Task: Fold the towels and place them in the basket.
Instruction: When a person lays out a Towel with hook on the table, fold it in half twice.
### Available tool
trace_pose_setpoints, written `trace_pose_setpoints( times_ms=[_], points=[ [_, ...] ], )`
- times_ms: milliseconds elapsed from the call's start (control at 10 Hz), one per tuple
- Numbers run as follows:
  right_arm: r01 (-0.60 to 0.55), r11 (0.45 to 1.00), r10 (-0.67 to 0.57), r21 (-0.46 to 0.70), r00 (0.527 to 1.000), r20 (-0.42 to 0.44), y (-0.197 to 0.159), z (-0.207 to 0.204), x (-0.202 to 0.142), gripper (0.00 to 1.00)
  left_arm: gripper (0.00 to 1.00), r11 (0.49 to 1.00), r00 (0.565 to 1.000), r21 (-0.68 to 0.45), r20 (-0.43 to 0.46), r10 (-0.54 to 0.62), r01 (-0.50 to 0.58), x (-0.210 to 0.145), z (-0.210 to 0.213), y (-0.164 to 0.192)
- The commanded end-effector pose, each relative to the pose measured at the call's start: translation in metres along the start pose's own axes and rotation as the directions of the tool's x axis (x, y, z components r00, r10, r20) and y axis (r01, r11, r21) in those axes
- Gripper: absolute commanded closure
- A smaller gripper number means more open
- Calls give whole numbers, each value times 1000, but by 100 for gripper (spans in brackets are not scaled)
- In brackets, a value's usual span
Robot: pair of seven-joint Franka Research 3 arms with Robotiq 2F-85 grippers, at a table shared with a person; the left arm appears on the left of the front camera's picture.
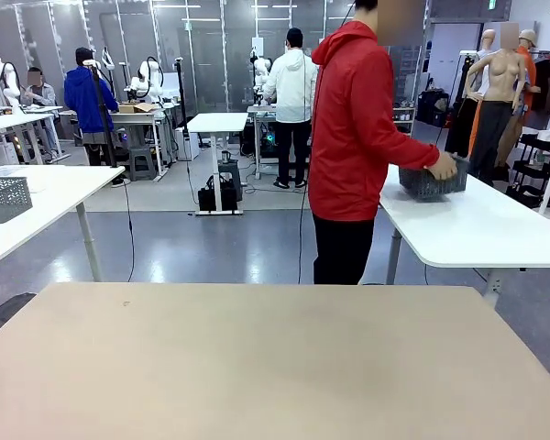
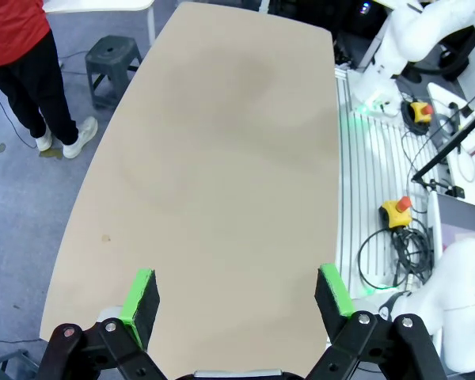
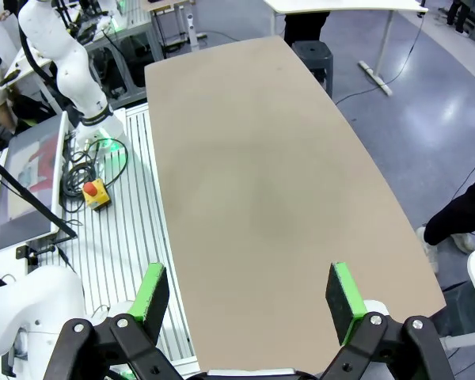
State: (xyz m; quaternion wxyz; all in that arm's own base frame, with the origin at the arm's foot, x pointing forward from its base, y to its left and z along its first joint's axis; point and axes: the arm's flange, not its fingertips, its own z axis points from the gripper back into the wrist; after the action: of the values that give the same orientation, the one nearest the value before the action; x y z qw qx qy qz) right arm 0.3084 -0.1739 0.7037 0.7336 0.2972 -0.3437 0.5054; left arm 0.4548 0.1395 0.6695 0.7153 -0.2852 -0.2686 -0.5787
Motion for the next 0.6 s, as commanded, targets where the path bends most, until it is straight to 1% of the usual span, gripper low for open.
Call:
trace_pose_setpoints(
  times_ms=[0,500],
  points=[
    [2,1000,-2,1,1000,1,1,0,0,0,0,1000,1000,-1,-3,0,0,0,0,0],
    [2,1000,-2,1,1000,1,1,0,0,0,0,1000,1000,-1,-3,0,0,0,0,0]
  ],
)
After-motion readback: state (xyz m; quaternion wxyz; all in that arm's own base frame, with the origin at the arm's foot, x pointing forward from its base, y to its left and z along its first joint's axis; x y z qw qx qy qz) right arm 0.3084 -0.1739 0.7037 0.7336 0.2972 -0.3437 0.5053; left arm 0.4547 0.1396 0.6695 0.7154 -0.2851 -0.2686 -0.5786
